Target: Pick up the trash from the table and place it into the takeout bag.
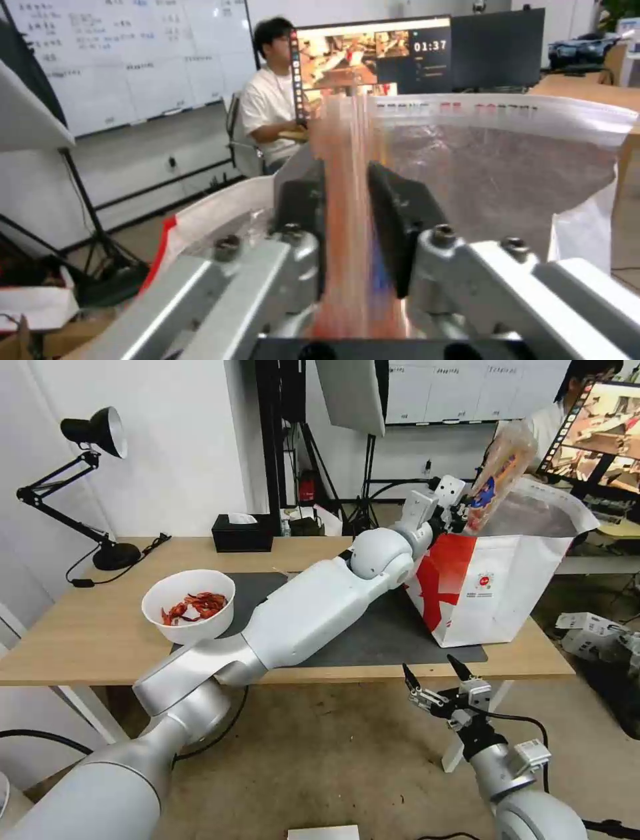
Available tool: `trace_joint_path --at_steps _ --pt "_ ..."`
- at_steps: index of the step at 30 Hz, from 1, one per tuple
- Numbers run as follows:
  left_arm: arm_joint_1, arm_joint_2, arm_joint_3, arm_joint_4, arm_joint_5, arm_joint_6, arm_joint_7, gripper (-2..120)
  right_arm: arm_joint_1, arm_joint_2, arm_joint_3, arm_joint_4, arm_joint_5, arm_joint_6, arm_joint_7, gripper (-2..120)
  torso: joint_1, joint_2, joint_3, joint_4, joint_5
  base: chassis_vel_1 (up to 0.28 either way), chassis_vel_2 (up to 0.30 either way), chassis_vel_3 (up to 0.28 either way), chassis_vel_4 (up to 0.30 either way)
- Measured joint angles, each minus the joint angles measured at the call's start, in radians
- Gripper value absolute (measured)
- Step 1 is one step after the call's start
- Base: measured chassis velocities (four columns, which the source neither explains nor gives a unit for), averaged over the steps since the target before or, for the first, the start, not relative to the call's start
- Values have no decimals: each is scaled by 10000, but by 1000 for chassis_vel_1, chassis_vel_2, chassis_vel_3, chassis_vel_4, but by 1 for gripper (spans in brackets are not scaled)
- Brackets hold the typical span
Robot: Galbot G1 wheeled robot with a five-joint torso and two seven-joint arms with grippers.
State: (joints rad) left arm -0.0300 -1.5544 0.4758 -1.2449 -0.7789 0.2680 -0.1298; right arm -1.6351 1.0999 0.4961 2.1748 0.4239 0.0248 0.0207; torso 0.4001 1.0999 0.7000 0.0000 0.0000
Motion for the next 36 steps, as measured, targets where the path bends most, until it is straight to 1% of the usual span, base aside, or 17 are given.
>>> trace_joint_path --at_steps 1,2,5,7,10,11,14,15,18,19,21,26,29,31,32,35,36 --pt "-3 76 -6 -66 -78 32 -13 32 24 -26 -2 -28 17 -10 0 100 0 0 0 1 0 0 0 0 0" --pt "-3 76 -6 -66 -78 32 -13 32 24 -26 -2 -28 17 -10 0 100 0 0 0 1 0 0 0 0 0" --pt "-6 242 -23 -261 -226 71 -39 48 116 -70 -1 -44 156 -87 8 100 0 0 0 2 -1 0 0 0 0" --pt "-6 271 -34 -314 -271 71 -49 51 130 -75 -1 -44 181 -118 12 100 0 0 0 2 0 0 0 0 0" --pt "-16 403 -125 -578 -578 73 -90 67 131 -78 -10 -28 245 -173 15 100 0 0 0 0 -1 0 0 0 0" --pt "-16 403 -125 -578 -578 73 -90 67 131 -78 -10 -28 245 -173 15 100 0 0 0 0 -1 0 0 0 0" --pt "-133 553 -298 -998 -1116 70 -261 81 121 -85 -12 12 295 -191 16 100 0 0 0 2 -1 0 0 0 0" --pt "-133 553 -298 -998 -1116 70 -261 81 121 -85 -12 12 295 -191 16 100 0 0 0 2 -1 0 0 0 0" --pt "-221 562 -396 -1248 -1621 35 -416 90 121 -88 -12 17 300 -194 16 100 0 0 -1 2 -1 0 0 0 0" --pt "-250 556 -428 -1373 -1889 -34 -469 96 123 -88 -12 17 301 -194 16 100 -1 0 -1 0 -1 0 0 0 0" --pt "-255 504 -483 -1578 -2267 -222 -682 99 136 -84 -12 16 314 -195 14 100 -1 1 -1 -1 0 0 0 0 0" --pt "-184 522 -593 -1883 -2441 -381 -935 100 147 -53 4 50 399 -195 9 100 -1 1 -1 -1 0 0 0 0 0" --pt "-21 794 -693 -2257 -2375 -505 -1017 100 -48 56 229 285 483 -159 8 100 -1 1 -1 -1 -1 0 0 0 0" --pt "132 1201 -767 -2581 -2109 -730 -1012 100 -301 183 543 558 493 -47 0 100 -1 1 -2 0 -2 0 0 0 0" --pt "132 1201 -767 -2581 -2109 -730 -1012 100 -301 183 543 558 493 -47 0 100 -1 1 -2 0 -2 0 0 0 0" --pt "743 2218 -1136 -3462 -1922 -881 -975 100 -444 332 783 749 468 109 -8 100 -1 1 -1 -2 -2 0 0 0 0" --pt "743 2218 -1136 -3462 -1922 -881 -975 100 -444 332 783 749 468 109 -8 100 -1 1 -1 -2 -2 0 0 0 0"
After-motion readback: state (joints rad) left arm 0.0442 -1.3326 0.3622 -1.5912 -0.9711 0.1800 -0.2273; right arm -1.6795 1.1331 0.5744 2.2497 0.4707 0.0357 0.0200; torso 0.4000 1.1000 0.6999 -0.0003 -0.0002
